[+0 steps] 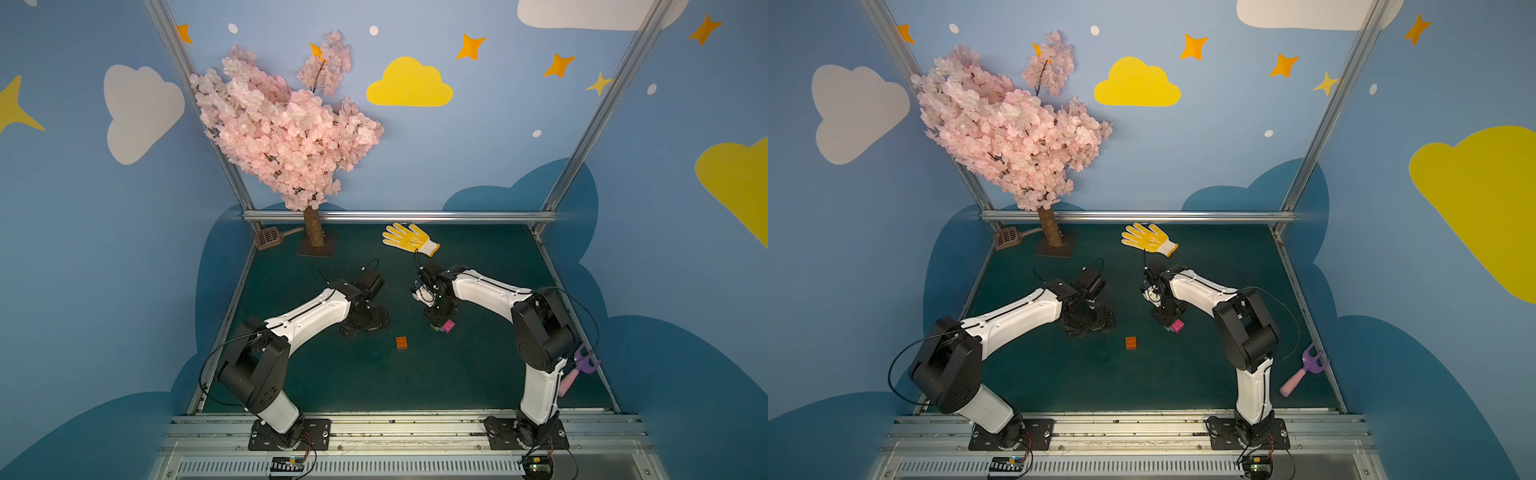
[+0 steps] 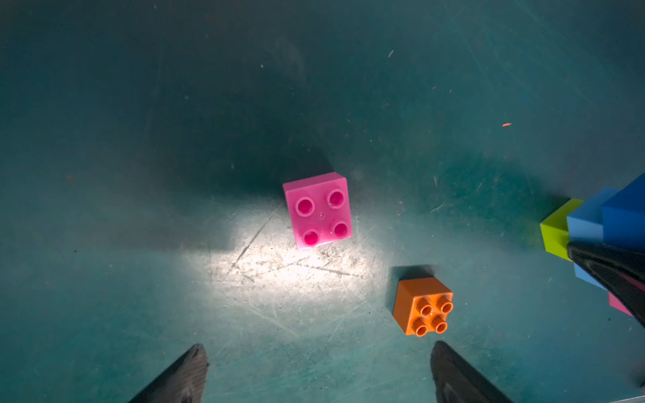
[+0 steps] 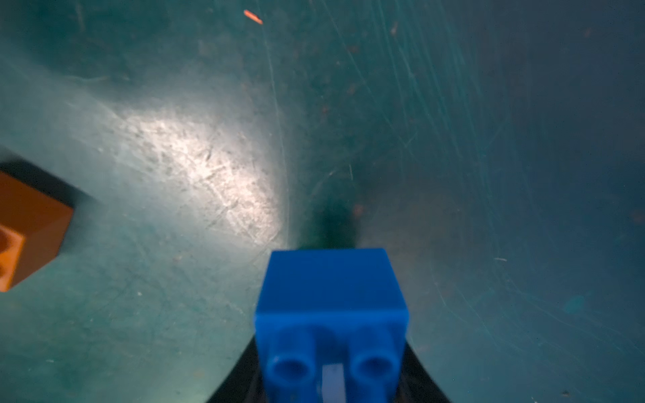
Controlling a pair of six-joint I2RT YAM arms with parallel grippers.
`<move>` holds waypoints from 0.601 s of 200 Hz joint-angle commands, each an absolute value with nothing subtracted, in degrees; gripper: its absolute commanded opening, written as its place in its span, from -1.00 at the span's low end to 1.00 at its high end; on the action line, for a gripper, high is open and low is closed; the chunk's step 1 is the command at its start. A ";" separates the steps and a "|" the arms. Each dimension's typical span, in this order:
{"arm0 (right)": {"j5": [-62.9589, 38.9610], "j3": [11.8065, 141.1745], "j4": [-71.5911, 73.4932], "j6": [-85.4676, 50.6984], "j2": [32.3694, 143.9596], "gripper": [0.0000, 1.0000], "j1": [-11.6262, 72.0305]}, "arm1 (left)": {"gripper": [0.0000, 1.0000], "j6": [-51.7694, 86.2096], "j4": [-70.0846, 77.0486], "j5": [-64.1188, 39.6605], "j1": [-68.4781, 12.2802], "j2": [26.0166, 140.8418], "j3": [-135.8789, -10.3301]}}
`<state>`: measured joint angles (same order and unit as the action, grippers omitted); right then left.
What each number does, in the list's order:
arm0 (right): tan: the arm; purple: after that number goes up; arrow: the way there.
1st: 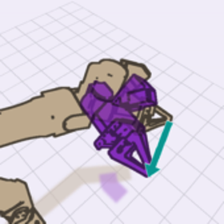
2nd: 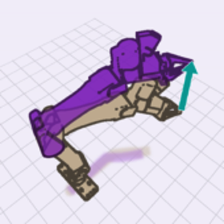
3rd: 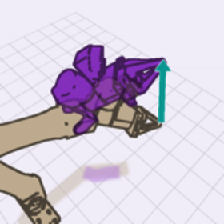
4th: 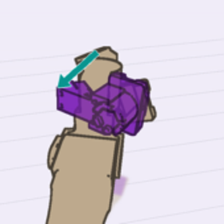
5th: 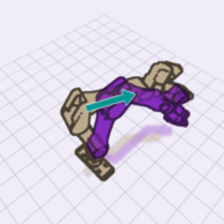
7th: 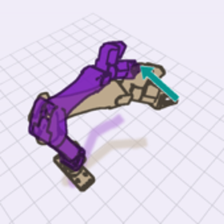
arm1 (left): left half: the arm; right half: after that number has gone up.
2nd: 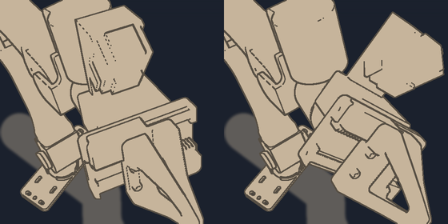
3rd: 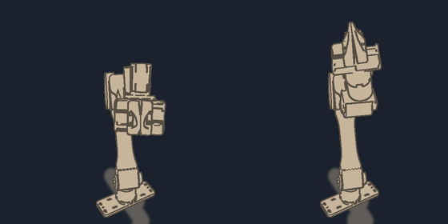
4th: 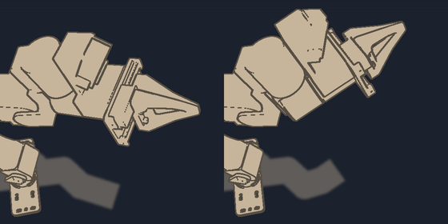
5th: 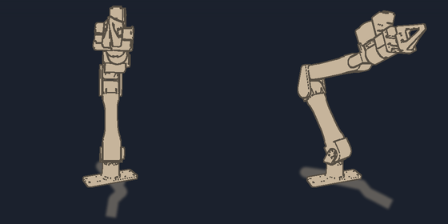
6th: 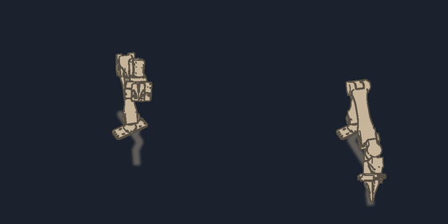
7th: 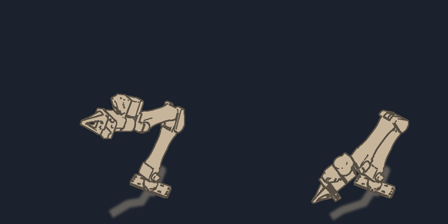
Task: Assemble the letter y with lego
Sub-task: Place the lego brick at the center of the board, then pick up the lego brick from the center of the board.
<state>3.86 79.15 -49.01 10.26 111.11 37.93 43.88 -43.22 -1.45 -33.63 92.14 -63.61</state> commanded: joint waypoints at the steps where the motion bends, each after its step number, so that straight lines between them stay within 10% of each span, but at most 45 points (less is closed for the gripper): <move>1: 3.69 78.82 -49.08 9.76 112.47 -0.20 38.10 | 0.98 43.32 -44.12 -0.88 -33.40 91.64 -63.37; 120: 3.37 79.10 -48.87 8.96 113.81 -0.40 37.92 | 0.96 43.79 -43.51 -1.14 -33.41 92.22 -62.80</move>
